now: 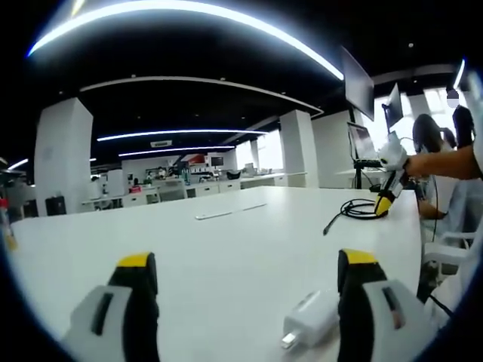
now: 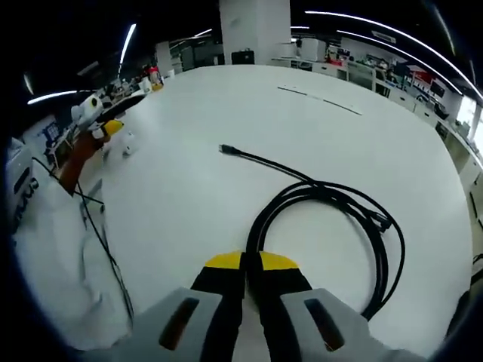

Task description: Plug the desk Type‑C cable into the charger adapter.

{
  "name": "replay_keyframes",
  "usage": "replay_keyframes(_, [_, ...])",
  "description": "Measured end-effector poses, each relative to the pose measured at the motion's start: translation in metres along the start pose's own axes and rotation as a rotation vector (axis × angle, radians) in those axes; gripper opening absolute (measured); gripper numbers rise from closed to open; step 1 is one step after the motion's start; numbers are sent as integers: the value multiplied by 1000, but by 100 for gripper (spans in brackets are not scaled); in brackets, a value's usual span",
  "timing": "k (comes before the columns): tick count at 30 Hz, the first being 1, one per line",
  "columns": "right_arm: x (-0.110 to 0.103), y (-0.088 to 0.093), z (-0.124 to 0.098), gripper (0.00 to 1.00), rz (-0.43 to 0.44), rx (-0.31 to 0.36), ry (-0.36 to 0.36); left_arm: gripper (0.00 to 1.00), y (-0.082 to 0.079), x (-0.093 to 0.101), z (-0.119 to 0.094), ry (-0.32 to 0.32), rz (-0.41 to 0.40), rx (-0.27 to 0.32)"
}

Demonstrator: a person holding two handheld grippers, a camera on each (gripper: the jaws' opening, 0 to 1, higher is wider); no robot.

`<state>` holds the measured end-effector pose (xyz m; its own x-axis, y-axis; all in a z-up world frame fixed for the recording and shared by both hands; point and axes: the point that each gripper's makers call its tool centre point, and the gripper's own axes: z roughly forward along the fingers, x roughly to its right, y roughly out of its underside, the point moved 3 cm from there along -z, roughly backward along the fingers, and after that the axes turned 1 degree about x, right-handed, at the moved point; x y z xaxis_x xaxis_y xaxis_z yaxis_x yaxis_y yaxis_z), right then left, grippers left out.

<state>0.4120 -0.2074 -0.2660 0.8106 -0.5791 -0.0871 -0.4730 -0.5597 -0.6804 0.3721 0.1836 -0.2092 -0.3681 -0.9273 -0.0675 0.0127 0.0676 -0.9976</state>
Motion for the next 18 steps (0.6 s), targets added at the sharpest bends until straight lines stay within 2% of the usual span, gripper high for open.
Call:
replay_keyframes(5, [-18, 6, -1, 4, -17, -5, -14, 100, 0, 1, 0, 3, 2, -2])
replay_keyframes(18, [-57, 11, -4, 4, -10, -17, -109, 100, 0, 3, 0, 9, 10, -7])
